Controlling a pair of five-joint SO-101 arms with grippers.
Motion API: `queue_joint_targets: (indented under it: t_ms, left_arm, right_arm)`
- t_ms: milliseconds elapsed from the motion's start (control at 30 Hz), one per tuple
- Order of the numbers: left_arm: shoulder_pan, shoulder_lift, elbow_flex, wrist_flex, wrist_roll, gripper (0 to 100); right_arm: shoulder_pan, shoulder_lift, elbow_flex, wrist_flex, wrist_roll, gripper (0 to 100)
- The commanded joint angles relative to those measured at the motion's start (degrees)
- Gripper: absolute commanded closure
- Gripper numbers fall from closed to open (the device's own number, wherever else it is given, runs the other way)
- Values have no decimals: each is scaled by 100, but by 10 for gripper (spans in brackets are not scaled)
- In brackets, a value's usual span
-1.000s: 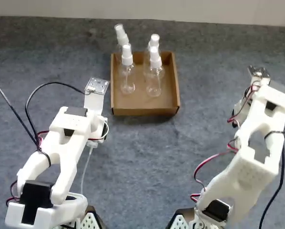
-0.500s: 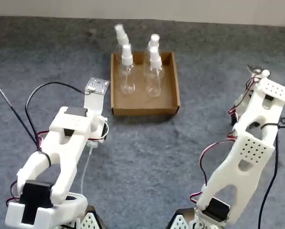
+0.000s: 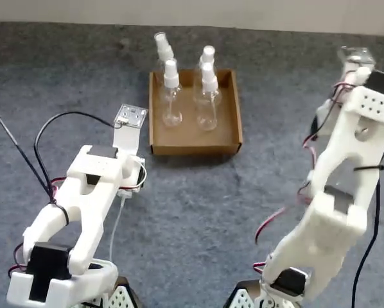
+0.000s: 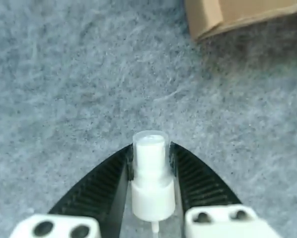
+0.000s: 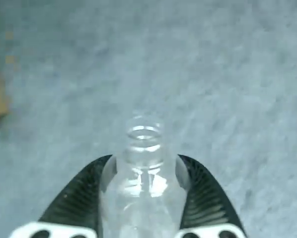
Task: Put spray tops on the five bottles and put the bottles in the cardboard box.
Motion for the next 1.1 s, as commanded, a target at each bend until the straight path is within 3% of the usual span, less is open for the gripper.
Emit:
queue_joint_targets:
  t_ms: [0,200,333,633,733,900,1067]
  left_arm:
    - [127,-259,-22,-70,-44,986]
    - [-66,-831,-295,-44,-26,989]
    - [-347,-2141,-374,158,-18,989]
    - [-558,-5851,-330,255,229,990]
    - [-558,-6712,-303,255,668,990]
    - [-558,-7925,189,246,1222,990]
    - [-558,-8945,1077,-325,1873,990]
  right_arm:
    - [-637,-2782,2132,-356,-105,995]
    - [-2176,-6123,5622,-2571,-932,995]
    - [-3222,-7222,7415,-3380,-1143,995]
    - [-5420,-7600,8356,-5270,-1143,995]
    - [-5745,-7644,8954,-6035,-1099,995]
    - [-6079,-7662,9578,-6211,-1108,995]
    - [-6712,-7662,9921,-7125,-1143,995]
